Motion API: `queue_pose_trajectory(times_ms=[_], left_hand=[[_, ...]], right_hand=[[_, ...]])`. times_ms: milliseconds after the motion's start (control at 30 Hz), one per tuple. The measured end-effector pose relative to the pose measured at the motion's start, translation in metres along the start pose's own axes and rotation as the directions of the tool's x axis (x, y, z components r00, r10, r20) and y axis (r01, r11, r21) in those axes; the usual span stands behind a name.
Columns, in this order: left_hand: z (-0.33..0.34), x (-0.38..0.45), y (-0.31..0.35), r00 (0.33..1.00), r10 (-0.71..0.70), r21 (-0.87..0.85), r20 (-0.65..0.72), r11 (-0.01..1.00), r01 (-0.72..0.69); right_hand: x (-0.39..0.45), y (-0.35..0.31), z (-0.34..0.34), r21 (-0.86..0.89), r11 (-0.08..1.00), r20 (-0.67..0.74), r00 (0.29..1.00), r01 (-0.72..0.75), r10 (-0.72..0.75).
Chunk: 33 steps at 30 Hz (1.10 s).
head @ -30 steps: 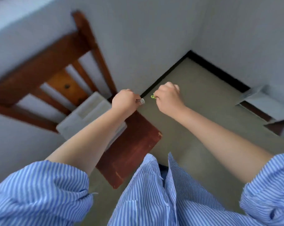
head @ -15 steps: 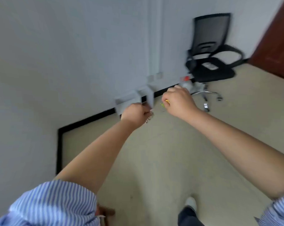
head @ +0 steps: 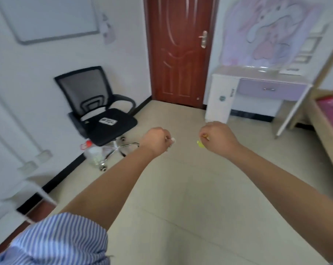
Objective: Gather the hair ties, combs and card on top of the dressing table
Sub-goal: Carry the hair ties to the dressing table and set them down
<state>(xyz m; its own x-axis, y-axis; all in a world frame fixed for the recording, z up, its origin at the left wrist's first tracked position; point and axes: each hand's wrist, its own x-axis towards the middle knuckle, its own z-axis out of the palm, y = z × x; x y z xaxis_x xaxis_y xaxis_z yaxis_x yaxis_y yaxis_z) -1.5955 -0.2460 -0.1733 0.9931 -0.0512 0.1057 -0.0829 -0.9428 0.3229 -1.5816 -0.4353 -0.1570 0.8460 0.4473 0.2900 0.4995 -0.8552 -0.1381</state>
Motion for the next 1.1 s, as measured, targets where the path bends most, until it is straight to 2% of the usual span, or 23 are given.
queue_pose_trajectory(times_ms=[200, 533, 667, 900, 1100], left_hand=[[0.048, 0.169, 0.076, 0.977, 0.2, 0.024, 0.071, 0.979, -0.202], [0.098, 0.497, 0.182, 0.892, 0.436, 0.025, 0.117, 0.897, -0.441], [0.121, 0.612, 0.223, 0.877, 0.466, 0.032, 0.119, 0.881, -0.473], [0.185, 0.813, 0.284, 0.848, 0.515, 0.118, 0.125, 0.841, -0.528], [0.219, 0.984, 0.311, 0.886, 0.431, 0.098, 0.172, 0.887, -0.451]], right_hand=[[0.061, 0.15, 0.012, -0.054, 0.972, 0.0, 0.974, -0.228, 0.228], [0.241, 0.399, 0.0, -0.076, 0.886, -0.068, 0.889, -0.457, 0.452], [0.303, 0.487, 0.006, -0.131, 0.866, -0.077, 0.876, -0.483, 0.477], [0.442, 0.661, 0.044, -0.142, 0.875, -0.188, 0.881, -0.463, 0.435], [0.581, 0.8, 0.086, -0.096, 0.904, -0.1, 0.908, -0.417, 0.408]])
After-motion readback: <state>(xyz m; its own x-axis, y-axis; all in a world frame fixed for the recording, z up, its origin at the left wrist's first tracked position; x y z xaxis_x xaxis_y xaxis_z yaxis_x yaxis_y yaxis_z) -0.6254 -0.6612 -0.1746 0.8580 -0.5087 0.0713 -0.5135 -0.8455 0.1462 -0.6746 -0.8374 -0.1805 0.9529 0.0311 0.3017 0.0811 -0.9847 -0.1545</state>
